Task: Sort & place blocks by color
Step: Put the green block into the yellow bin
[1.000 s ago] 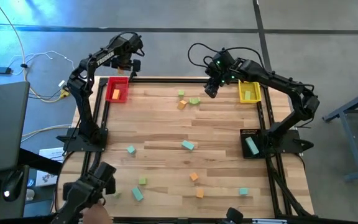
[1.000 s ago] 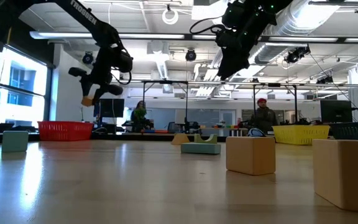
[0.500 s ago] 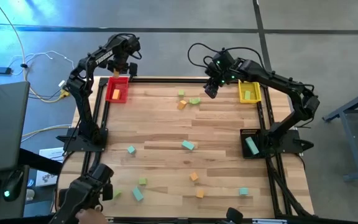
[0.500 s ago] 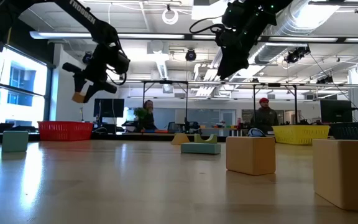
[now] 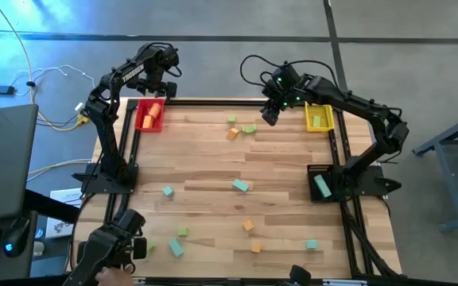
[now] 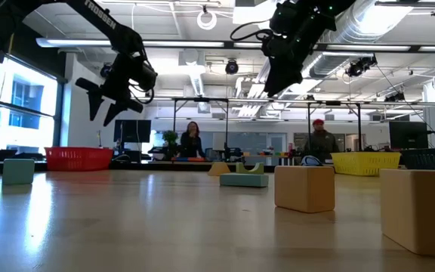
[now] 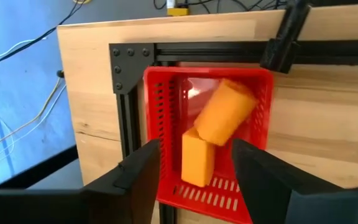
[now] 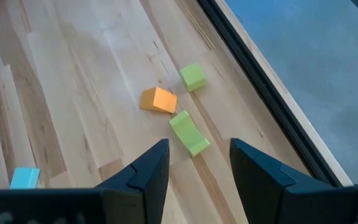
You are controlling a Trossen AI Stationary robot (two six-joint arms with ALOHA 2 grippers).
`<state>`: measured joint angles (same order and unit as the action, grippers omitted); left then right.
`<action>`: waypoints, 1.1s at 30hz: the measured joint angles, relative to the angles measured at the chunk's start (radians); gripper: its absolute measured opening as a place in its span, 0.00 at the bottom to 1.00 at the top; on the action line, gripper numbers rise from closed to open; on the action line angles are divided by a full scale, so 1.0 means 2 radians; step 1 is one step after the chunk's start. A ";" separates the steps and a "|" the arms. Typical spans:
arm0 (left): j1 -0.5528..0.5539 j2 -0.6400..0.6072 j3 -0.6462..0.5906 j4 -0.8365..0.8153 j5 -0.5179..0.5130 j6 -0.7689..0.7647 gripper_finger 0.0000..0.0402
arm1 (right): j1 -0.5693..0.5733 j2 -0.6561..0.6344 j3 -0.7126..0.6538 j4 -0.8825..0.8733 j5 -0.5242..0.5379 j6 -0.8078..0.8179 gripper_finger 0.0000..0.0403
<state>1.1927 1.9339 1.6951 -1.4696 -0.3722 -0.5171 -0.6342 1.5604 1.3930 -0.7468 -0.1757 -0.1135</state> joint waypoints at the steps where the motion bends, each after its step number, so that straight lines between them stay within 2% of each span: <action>1: 0.000 0.000 0.000 0.000 0.002 0.003 0.46 | 0.000 0.000 0.000 -0.002 0.000 0.000 0.39; 10: 0.002 0.000 0.027 0.000 0.084 0.068 0.46 | 0.000 0.000 0.000 -0.007 0.000 0.013 0.39; 15: -0.016 -0.002 0.053 0.000 0.115 0.106 0.46 | 0.000 0.000 0.000 -0.012 0.000 0.021 0.39; 20: -0.052 -0.020 0.077 0.002 0.144 0.169 0.46 | 0.000 0.000 0.000 -0.014 0.000 0.057 0.39; 25: -0.098 -0.050 0.092 0.023 0.147 0.211 0.46 | 0.000 0.000 0.000 -0.014 0.000 0.078 0.39; 33: -0.181 -0.104 0.093 0.042 0.146 0.225 0.46 | 0.005 0.000 0.000 -0.001 0.000 0.120 0.39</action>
<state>0.8302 1.7261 1.8805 -1.3861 -0.0794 -0.0669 -0.6250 1.5604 1.3930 -0.7481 -0.1749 0.1270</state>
